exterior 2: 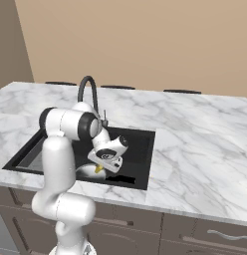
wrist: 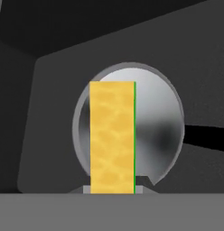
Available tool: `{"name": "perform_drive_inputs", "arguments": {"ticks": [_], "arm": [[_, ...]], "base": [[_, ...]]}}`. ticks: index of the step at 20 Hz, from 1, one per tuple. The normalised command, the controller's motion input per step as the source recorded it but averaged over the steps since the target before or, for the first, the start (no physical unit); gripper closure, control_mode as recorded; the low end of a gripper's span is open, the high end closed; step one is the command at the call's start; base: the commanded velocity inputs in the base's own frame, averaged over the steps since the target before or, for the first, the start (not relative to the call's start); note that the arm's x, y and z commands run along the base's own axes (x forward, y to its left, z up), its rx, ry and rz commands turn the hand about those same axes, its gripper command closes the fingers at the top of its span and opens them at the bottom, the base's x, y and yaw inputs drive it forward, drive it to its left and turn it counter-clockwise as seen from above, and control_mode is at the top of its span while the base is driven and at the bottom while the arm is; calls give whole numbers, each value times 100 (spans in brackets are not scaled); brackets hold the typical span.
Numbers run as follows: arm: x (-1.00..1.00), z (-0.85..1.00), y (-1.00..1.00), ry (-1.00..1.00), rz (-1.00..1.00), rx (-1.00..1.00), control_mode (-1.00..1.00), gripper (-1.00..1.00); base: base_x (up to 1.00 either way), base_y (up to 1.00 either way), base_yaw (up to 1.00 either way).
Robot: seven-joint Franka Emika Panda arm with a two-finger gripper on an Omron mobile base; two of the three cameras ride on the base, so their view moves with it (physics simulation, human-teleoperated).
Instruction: Pick the pan and sponge and place them into the sink. Then turn on the water.
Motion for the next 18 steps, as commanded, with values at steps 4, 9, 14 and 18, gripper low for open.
{"name": "perform_drive_inputs", "arguments": {"ticks": [4, 9, 14, 18], "arm": [[10, -11, 2, -2, 4, 0, -100, 100], [8, -14, 4, -1, 4, 1, -100, 100], [10, -17, 8, -2, 7, 7, -100, 100], [9, -18, 13, -6, 7, 1, -100, 100]], "base": [[0, 0, 0], [0, 0, 0], [0, 0, 0], [0, 0, 0]]}}
